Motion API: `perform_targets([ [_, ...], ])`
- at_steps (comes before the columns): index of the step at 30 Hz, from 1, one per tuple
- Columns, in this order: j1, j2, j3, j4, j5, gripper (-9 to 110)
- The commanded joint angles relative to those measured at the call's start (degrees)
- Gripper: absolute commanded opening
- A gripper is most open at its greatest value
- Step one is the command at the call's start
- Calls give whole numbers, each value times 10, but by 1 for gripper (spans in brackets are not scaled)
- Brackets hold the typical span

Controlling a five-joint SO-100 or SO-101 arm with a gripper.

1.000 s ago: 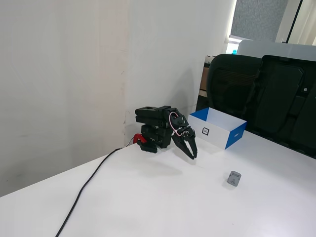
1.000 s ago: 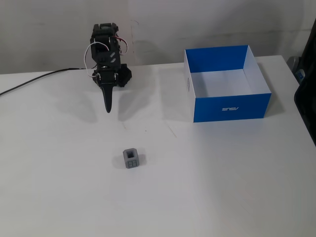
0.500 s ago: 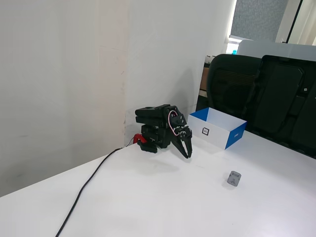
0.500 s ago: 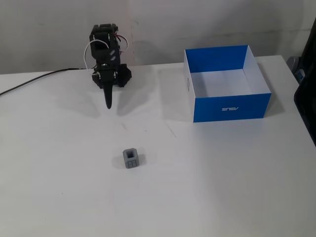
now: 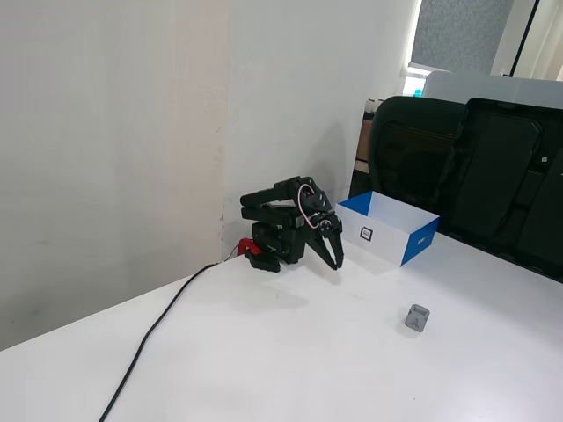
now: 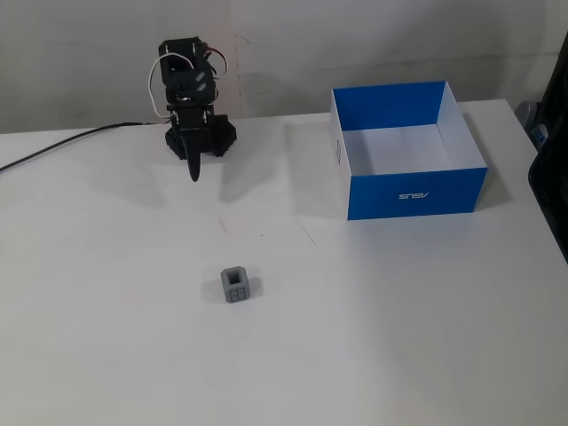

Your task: Grasp the gray block and put it in the box.

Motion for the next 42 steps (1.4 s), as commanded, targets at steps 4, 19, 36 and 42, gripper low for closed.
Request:
perform_targets([
  [4, -8, -54, -96, -3, 4, 0],
  [19, -26, -235, -177, -91, 4, 0],
  [36, -64, -591, -359, -144, 24, 0],
  [42, -65, -666, -417, -146, 25, 0],
])
